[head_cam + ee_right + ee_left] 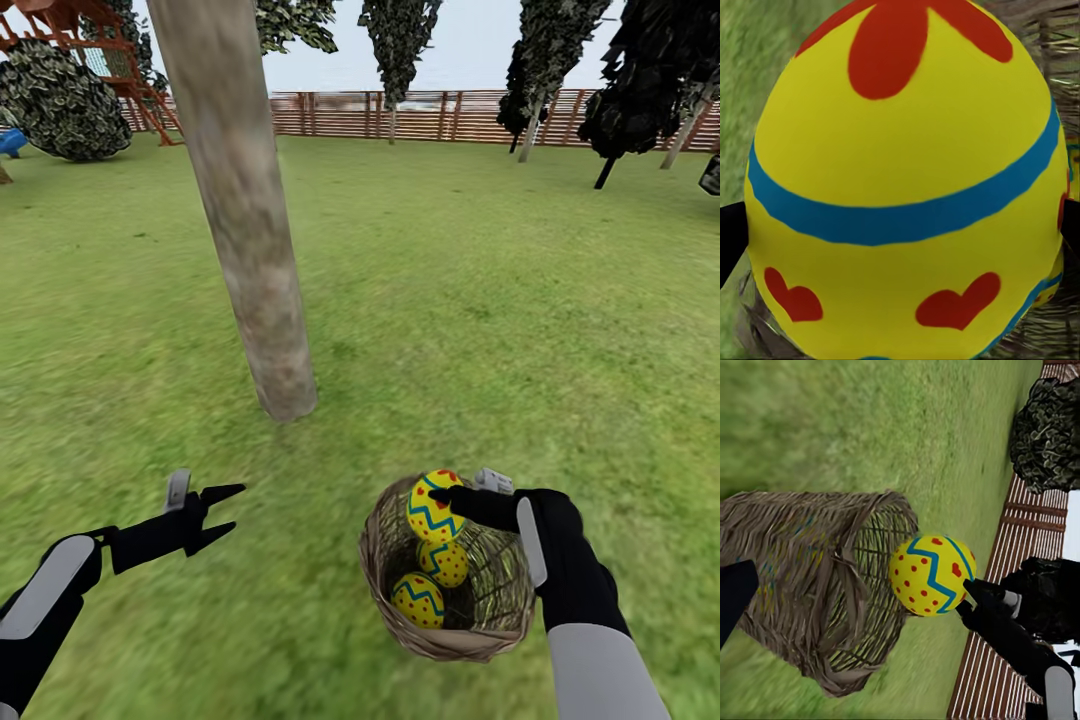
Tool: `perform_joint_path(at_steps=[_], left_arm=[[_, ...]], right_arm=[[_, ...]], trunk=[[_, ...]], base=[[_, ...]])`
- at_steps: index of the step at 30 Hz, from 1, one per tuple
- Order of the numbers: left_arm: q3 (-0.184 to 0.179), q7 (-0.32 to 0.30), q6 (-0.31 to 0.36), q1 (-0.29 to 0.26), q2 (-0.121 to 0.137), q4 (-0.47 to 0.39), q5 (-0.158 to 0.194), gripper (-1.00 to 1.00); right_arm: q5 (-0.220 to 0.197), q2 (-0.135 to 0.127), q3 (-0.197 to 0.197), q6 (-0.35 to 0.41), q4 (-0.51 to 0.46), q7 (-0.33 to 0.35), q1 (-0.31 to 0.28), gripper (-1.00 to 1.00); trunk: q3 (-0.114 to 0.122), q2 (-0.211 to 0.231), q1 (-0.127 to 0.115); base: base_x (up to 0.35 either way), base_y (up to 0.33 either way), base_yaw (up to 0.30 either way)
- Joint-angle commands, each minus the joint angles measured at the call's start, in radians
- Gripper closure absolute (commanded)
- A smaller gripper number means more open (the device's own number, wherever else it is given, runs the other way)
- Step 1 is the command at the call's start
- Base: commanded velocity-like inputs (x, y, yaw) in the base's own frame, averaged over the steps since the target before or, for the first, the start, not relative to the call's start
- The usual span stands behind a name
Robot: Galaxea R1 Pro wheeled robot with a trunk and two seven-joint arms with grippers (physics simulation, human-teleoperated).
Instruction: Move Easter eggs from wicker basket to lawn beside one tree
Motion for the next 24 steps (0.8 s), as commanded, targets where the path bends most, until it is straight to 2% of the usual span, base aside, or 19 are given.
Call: perform_joint_path(at_steps=[1,3,9,11,13,19,24], left_arm=[[0.001,-0.009,0.004,-0.001,-0.003,0.000,-0.011,-1.00],[0.001,-0.007,0.004,-0.001,-0.006,0.000,-0.012,-1.00],[0.001,-0.006,0.003,-0.001,-0.008,0.000,-0.014,-1.00],[-0.005,-0.005,0.002,-0.001,-0.008,0.000,-0.015,-1.00],[-0.020,-0.004,0.001,-0.001,-0.008,0.000,-0.015,-1.00],[-0.027,-0.001,-0.001,-0.001,-0.008,0.000,-0.015,-1.00],[-0.033,-0.001,-0.005,-0.001,-0.008,0.001,-0.015,-1.00]], right_arm=[[-0.001,0.001,0.002,0.027,-0.016,0.002,-0.001,1.00],[-0.001,0.001,0.022,0.048,-0.055,0.002,-0.001,1.00],[-0.001,0.004,0.027,0.048,-0.080,0.002,-0.001,1.00],[0.003,0.029,0.025,0.048,-0.103,0.001,-0.001,1.00],[0.005,0.039,0.025,0.048,-0.111,0.001,-0.001,1.00],[0.005,0.042,0.025,0.048,-0.124,0.001,-0.001,1.00],[0.004,0.042,0.025,0.048,-0.125,0.001,-0.001,1.00]], trunk=[[0.004,0.007,-0.004],[0.014,0.021,-0.012],[0.042,0.063,-0.035],[0.052,0.077,-0.042],[0.061,0.091,-0.050],[0.090,0.133,-0.073],[0.104,0.147,-0.081]], base=[[0.000,0.000,0.000],[0.000,0.000,0.000],[0.000,0.000,0.000],[0.000,0.000,0.000],[0.000,0.000,0.000],[0.000,0.000,0.000],[0.000,0.000,0.000]])
